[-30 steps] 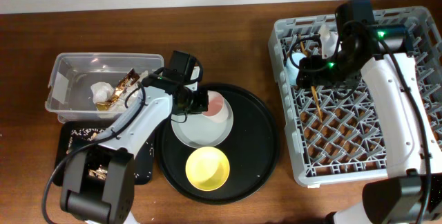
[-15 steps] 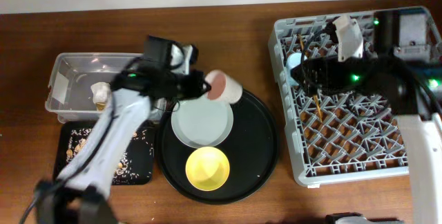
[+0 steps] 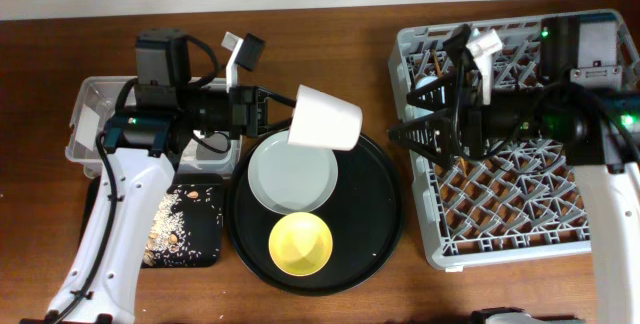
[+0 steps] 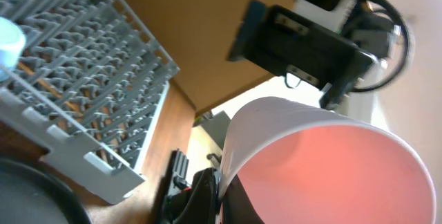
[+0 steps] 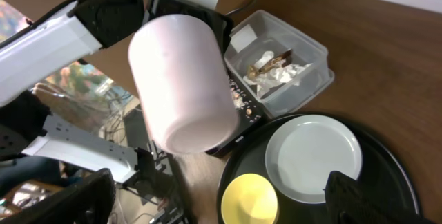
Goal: Sort waste into correct bins and load items into the dishwasher rack
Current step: 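Pass the pink cup from the left gripper to the right gripper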
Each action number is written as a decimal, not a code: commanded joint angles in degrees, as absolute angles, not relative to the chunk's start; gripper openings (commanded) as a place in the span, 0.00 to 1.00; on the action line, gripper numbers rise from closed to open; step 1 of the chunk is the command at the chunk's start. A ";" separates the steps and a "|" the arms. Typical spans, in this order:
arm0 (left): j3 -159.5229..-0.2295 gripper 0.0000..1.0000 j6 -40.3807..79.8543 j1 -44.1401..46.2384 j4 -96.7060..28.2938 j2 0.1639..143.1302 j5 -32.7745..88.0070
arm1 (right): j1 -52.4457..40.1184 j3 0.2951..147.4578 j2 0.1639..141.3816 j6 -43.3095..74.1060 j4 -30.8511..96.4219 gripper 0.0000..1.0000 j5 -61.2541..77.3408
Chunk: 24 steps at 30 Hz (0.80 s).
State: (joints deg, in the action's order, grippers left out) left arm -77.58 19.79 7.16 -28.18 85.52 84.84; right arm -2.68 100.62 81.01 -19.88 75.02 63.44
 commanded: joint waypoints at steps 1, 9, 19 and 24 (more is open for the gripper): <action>-77.84 0.00 19.68 7.22 -27.83 85.80 89.17 | -5.82 101.03 82.37 -25.58 76.40 0.98 67.18; -77.84 0.00 19.68 7.25 -27.86 85.80 89.41 | -12.82 101.03 84.20 -30.11 75.90 0.98 67.24; -77.84 0.00 19.64 8.38 -27.77 85.80 89.73 | -15.53 101.03 85.69 -30.24 74.11 0.99 68.60; -77.84 0.00 19.62 10.07 -25.21 85.80 89.58 | -18.13 101.03 85.82 -26.24 69.32 0.98 68.49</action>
State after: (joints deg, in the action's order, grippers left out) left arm -77.58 19.79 8.88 -26.63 85.52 88.33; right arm -16.60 100.62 85.56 -28.95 71.16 67.02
